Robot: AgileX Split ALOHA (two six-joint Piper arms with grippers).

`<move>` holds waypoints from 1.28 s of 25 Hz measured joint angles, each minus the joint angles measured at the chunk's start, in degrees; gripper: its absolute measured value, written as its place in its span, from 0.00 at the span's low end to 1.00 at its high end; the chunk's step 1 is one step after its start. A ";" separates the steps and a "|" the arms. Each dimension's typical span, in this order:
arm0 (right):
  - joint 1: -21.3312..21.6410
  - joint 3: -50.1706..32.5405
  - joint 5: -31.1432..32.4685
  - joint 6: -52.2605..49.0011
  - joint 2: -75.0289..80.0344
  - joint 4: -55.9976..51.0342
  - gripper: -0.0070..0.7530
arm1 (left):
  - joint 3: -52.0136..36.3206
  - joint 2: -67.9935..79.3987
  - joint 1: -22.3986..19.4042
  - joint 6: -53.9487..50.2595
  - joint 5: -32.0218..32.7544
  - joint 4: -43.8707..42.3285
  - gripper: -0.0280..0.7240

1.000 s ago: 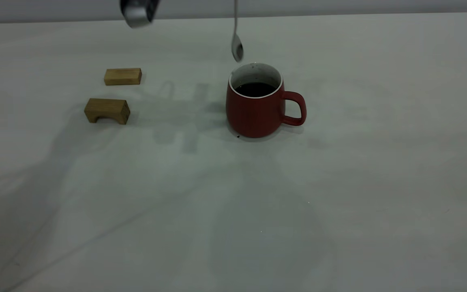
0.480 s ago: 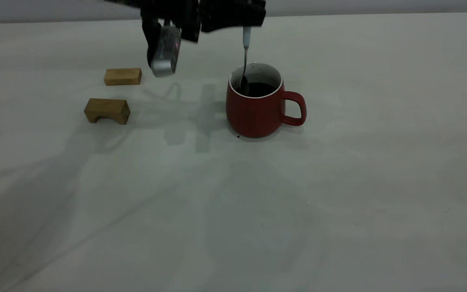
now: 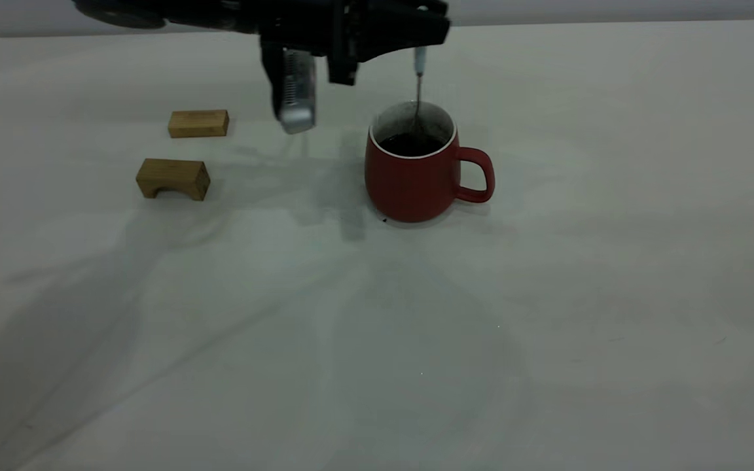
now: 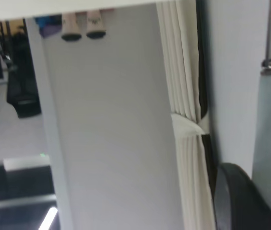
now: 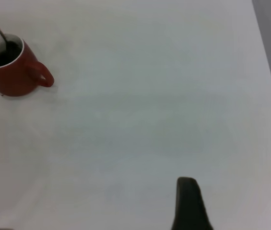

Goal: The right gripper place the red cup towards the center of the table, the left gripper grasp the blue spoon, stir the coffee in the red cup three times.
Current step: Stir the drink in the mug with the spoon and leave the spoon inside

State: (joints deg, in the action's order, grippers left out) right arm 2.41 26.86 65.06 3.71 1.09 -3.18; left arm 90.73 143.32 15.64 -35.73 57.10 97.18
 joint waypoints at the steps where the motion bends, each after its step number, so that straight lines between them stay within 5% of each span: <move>1: 0.00 0.00 0.00 0.00 0.00 0.00 0.73 | 0.00 0.00 0.46 -1.58 0.00 0.37 0.24; 10: 0.00 0.00 0.00 0.00 0.00 0.00 0.73 | 0.00 0.00 1.59 -11.89 -2.79 -7.20 0.24; 19: 0.00 0.00 0.00 0.00 0.00 0.00 0.73 | 0.00 0.00 1.38 -0.03 -7.62 -7.60 0.24; 24: 0.00 0.00 0.00 0.00 0.00 0.00 0.73 | 0.11 0.89 1.38 -0.41 -2.49 -2.20 0.24; 32: 0.00 0.00 0.00 0.00 0.00 0.00 0.73 | 0.11 1.10 1.38 -12.97 -1.11 -5.28 0.24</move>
State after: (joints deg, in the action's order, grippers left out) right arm 2.41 26.86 65.06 3.71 1.09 -3.18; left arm 90.84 144.42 17.01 -48.70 55.99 91.91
